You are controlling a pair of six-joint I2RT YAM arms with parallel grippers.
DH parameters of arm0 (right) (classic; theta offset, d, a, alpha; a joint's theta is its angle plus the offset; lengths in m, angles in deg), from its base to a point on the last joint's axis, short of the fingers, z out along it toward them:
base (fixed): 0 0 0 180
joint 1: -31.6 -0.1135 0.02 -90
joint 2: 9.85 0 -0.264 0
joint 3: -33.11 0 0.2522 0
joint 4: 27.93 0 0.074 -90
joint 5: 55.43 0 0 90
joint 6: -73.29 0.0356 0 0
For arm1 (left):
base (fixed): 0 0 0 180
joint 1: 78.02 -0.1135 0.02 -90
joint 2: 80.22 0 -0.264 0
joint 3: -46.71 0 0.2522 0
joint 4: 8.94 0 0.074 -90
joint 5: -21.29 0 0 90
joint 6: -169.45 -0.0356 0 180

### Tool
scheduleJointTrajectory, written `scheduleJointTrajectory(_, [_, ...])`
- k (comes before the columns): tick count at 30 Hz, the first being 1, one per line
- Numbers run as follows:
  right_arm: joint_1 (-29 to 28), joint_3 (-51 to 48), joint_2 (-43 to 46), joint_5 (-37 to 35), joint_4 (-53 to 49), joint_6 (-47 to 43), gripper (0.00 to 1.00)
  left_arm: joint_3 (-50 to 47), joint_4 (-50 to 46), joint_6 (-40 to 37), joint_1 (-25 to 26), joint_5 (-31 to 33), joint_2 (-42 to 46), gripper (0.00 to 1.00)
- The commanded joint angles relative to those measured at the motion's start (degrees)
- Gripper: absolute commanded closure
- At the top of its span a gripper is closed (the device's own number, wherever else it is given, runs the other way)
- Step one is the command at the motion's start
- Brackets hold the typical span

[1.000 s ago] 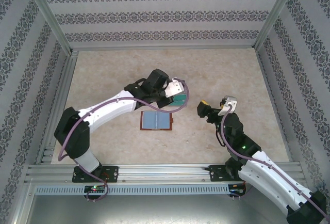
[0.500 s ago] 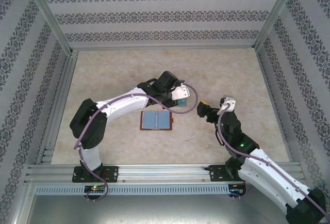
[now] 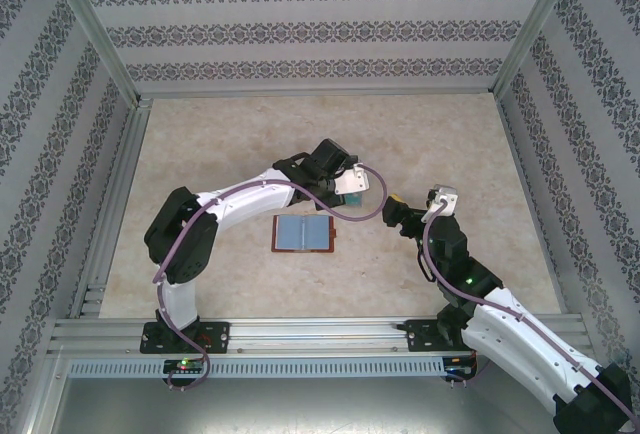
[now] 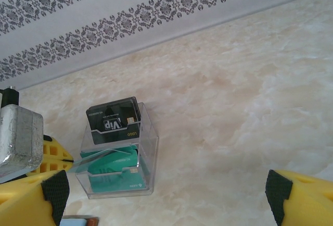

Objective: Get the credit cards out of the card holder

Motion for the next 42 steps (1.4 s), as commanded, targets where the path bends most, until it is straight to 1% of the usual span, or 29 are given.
scheduleJointTrajectory(1, [0.6,0.3,0.1,0.6,0.6,0.8,0.02,-0.2,-0.5,-1.7,0.8,-0.2,-0.4,1.0])
scheduleJointTrajectory(9, [0.9,0.3,-0.2,0.7,0.6,0.9,0.02,-0.2,-0.5,-1.4,0.8,0.9,-1.5,1.0])
scheduleJointTrajectory(10, [0.8,0.3,-0.1,0.7,0.6,0.9,0.02,0.0,-0.1,-1.2,0.9,1.6,-1.7,0.93])
scheduleJointTrajectory(11, [0.8,0.3,-0.1,0.7,0.6,0.9,0.02,0.3,-0.1,-1.3,0.8,2.0,-2.0,0.83])
scheduleJointTrajectory(12, [0.8,0.3,-0.1,0.7,0.5,0.9,0.02,0.5,-0.1,-1.4,0.8,2.4,-2.3,0.77])
scheduleJointTrajectory(14, [0.9,0.3,-0.1,0.8,0.6,0.9,0.02,0.9,-0.2,-1.3,0.9,2.7,-2.8,0.77])
scheduleJointTrajectory(16, [0.9,0.3,-0.1,0.9,0.5,0.9,0.02,1.5,-0.2,-1.0,0.8,3.7,-3.5,0.71])
scheduleJointTrajectory(23, [1.0,0.2,-0.2,1.3,0.7,1.0,0.02,2.5,1.2,-0.9,0.7,7.8,-4.7,0.68])
scheduleJointTrajectory(25, [1.1,0.3,-0.3,1.4,0.7,1.0,0.02,2.9,1.7,-0.9,0.7,9.5,-5.0,0.7])
scheduleJointTrajectory(27, [1.2,0.3,-0.5,1.6,0.9,0.9,0.02,3.4,2.3,-0.2,0.4,10.6,-4.9,0.7])
scheduleJointTrajectory(32, [1.2,0.4,-1.0,2.1,0.9,1.0,0.02,5.1,2.1,1.6,0.0,12.6,-4.9,0.67])
scheduleJointTrajectory(39, [1.3,0.6,-1.7,2.4,1.1,0.9,0.02,5.9,0.5,4.2,-0.2,10.3,-3.7,0.64])
scheduleJointTrajectory(40, [1.3,0.7,-1.8,2.5,1.0,0.9,0.02,5.8,0.4,5.2,-0.3,10.1,-3.1,0.62])
scheduleJointTrajectory(42, [1.3,0.7,-1.8,2.6,1.1,0.9,0.02,5.4,0.2,7.5,-0.5,9.6,-1.7,0.55])
